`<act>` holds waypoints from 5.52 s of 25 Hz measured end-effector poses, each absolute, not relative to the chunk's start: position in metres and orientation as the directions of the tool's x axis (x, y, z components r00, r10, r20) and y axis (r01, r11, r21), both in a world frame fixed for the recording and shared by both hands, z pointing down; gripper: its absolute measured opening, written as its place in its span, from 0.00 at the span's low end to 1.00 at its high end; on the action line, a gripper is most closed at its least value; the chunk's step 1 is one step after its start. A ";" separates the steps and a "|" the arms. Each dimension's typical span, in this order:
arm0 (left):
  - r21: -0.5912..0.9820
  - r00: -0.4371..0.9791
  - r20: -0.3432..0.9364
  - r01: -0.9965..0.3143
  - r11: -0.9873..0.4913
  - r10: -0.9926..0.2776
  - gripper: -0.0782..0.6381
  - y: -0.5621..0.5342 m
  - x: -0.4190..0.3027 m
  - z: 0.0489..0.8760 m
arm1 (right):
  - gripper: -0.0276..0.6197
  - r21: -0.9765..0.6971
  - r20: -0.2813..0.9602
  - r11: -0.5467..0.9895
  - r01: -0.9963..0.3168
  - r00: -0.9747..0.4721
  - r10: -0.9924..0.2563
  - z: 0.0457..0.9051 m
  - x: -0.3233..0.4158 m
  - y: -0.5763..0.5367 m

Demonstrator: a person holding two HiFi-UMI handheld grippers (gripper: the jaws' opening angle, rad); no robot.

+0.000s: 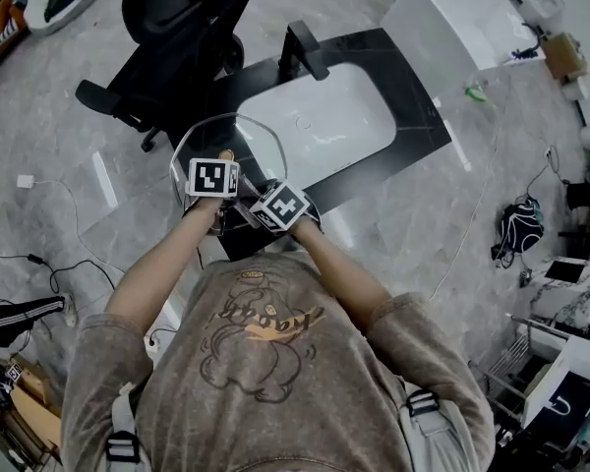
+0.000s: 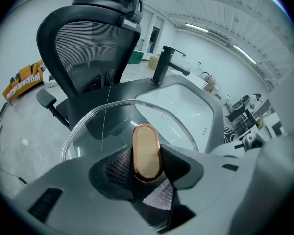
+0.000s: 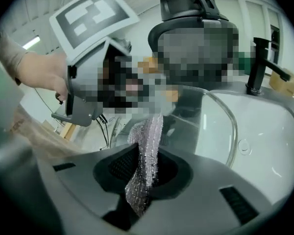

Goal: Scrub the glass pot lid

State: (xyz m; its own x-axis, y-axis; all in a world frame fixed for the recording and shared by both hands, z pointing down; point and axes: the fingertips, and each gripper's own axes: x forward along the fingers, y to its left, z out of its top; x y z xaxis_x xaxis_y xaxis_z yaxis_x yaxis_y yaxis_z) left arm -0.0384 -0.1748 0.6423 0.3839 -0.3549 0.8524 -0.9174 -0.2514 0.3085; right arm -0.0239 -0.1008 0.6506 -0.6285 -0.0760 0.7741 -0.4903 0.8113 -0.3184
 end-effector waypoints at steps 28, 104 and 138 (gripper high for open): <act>0.294 0.357 0.853 -0.931 -0.216 -0.380 0.37 -0.184 -0.051 0.645 | 0.17 -0.406 0.693 0.807 -0.428 -0.720 -0.033 0.659 -0.068 -0.051; 0.184 0.189 0.835 -0.981 -0.063 -0.517 0.37 -0.190 -0.046 0.658 | 0.18 -0.212 0.822 0.842 0.497 -0.375 0.429 0.664 -0.206 -0.153; 0.227 0.348 0.435 -0.935 -0.272 -0.831 0.13 -0.189 -0.078 0.463 | 0.18 -0.201 0.406 0.623 -0.756 -0.643 -0.650 0.471 0.046 -0.200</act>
State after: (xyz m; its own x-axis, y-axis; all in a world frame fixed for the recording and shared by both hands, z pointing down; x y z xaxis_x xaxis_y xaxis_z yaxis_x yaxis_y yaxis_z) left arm -0.0778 -0.1892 0.4628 0.3476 -0.8305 0.4352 -0.9350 -0.2722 0.2274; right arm 0.0464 -0.1998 0.4711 -0.6430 -0.6495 0.4058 -0.7561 0.6227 -0.2013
